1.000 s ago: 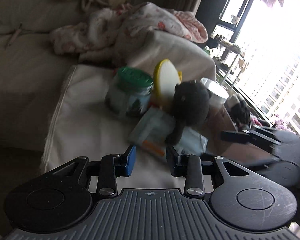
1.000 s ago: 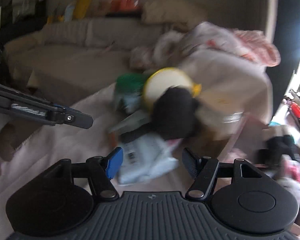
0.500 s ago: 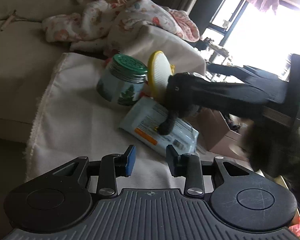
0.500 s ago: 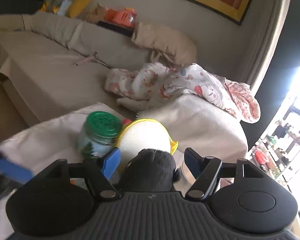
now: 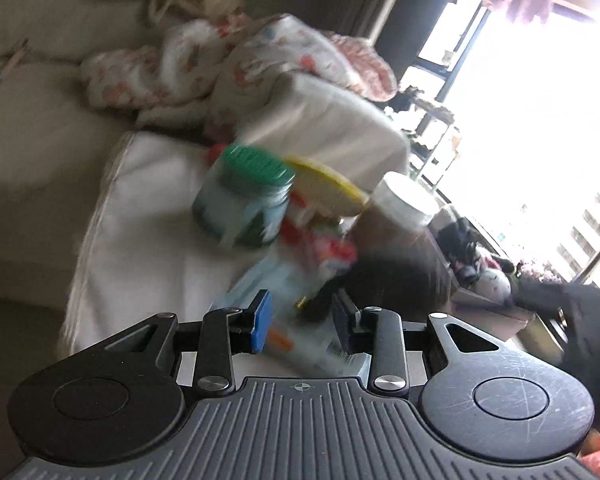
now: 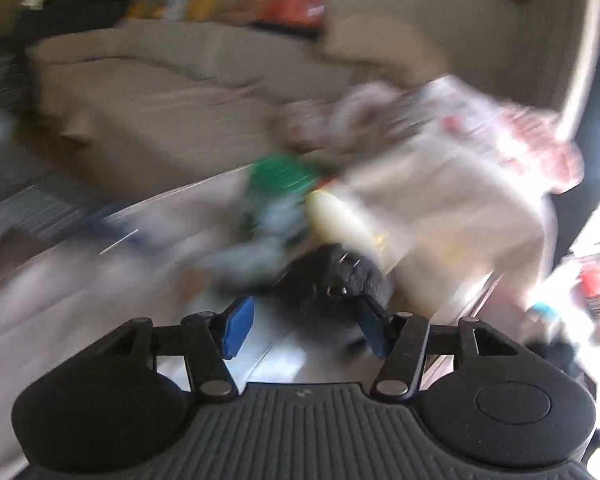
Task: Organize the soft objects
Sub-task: 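Grasp the black round plush with the right tool and set it beside the box, then grasp the yellow-rimmed round mesh pad with the right tool, then lower the mesh pad onto the cloth and open the right tool, then reach the left tool to the yellow mesh pad and close on its rim, then grasp the black round plush with the right tool while left tool holds the pad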
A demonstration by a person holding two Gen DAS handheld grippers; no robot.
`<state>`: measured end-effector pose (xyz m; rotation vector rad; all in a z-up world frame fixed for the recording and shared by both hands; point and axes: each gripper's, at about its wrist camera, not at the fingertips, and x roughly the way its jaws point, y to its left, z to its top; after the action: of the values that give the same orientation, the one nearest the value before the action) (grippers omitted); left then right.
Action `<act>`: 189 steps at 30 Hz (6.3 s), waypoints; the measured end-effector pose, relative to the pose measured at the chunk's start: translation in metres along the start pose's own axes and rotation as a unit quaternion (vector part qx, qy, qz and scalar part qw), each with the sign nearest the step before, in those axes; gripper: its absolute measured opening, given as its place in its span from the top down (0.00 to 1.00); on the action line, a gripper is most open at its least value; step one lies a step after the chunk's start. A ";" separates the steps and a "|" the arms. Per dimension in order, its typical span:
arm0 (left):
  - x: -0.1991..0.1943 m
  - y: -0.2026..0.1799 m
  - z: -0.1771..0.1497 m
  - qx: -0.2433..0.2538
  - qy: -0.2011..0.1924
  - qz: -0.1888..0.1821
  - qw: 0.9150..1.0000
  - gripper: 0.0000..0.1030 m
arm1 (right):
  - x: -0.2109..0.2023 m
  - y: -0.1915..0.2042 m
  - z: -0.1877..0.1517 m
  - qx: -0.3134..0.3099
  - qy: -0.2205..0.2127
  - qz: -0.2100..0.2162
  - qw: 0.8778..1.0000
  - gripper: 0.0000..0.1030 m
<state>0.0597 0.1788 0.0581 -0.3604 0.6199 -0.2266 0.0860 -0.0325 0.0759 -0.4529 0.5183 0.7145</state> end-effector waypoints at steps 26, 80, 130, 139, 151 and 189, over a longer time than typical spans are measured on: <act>0.061 -0.055 0.000 0.088 0.050 0.039 0.994 0.65 | -0.061 -0.004 -0.099 -0.002 -0.073 -0.106 0.992 0.50; -0.016 -0.037 -0.053 0.068 0.046 0.066 0.994 0.65 | -0.057 0.033 -0.042 -0.011 0.043 0.057 0.997 0.39; 0.027 -0.094 -0.098 0.248 0.045 0.185 0.950 0.07 | -0.042 -0.012 -0.127 0.140 0.063 0.033 0.988 0.00; 0.022 -0.074 -0.093 0.242 0.044 0.138 0.959 0.12 | -0.043 -0.011 -0.127 0.140 0.063 0.031 0.988 0.00; -0.018 -0.076 -0.064 0.247 -0.016 0.160 0.956 0.75 | -0.044 -0.012 -0.127 0.144 0.062 0.030 0.987 0.00; -0.066 0.033 0.014 0.031 -0.084 0.096 0.991 0.82 | -0.005 0.037 -0.002 0.037 0.030 -0.068 0.997 0.39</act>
<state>0.0194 0.2328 0.0906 -0.2550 0.4760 -0.0313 0.0564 -0.0116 0.0692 -0.4362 0.5641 0.5508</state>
